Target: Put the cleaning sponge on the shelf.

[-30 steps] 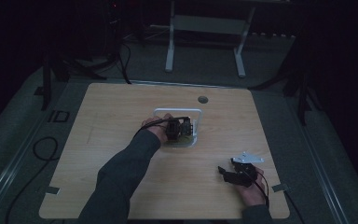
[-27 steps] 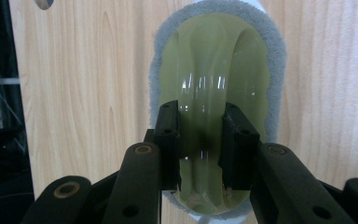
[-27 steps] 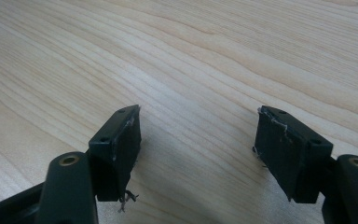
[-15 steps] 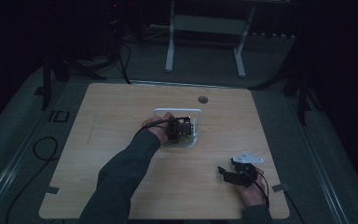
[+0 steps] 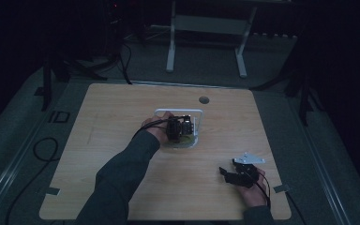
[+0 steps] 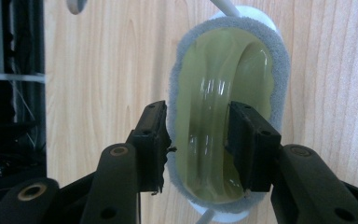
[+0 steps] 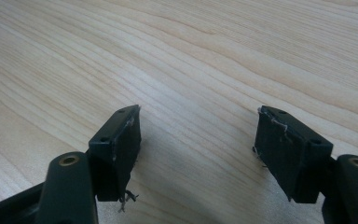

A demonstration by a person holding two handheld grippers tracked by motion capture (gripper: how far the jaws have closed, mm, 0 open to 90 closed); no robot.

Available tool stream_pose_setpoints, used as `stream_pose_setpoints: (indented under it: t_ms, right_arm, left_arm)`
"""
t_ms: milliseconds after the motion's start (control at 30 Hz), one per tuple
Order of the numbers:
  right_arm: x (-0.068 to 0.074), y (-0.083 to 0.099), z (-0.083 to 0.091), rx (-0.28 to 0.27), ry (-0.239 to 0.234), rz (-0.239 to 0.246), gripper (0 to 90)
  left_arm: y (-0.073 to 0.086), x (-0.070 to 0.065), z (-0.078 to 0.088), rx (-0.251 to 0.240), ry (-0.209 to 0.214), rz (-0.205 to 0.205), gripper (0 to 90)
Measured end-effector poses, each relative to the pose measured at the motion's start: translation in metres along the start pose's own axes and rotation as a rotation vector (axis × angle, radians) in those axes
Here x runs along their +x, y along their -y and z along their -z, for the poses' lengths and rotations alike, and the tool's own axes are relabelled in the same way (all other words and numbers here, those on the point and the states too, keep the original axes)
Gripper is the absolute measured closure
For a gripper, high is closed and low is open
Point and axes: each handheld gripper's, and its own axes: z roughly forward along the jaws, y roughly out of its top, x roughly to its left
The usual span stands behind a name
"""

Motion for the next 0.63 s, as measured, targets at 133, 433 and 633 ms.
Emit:
stream_pose_setpoints:
  t_ms: [133, 433, 633]
  right_arm:
    - [0.000, 0.000, 0.000, 0.000, 0.000, -0.002, 30.7]
    - [0.000, 0.000, 0.000, -0.001, 0.001, 0.001, 30.7]
    - [0.000, 0.000, 0.000, -0.001, 0.000, 0.001, 30.7]
  left_arm:
    - [0.003, 0.000, 0.009, -0.020, -0.009, 0.003, 57.5]
    - [0.017, -0.001, 0.029, -0.051, -0.026, 0.033, 57.5]
    - [0.030, 0.001, 0.051, -0.113, -0.036, 0.099, 57.9]
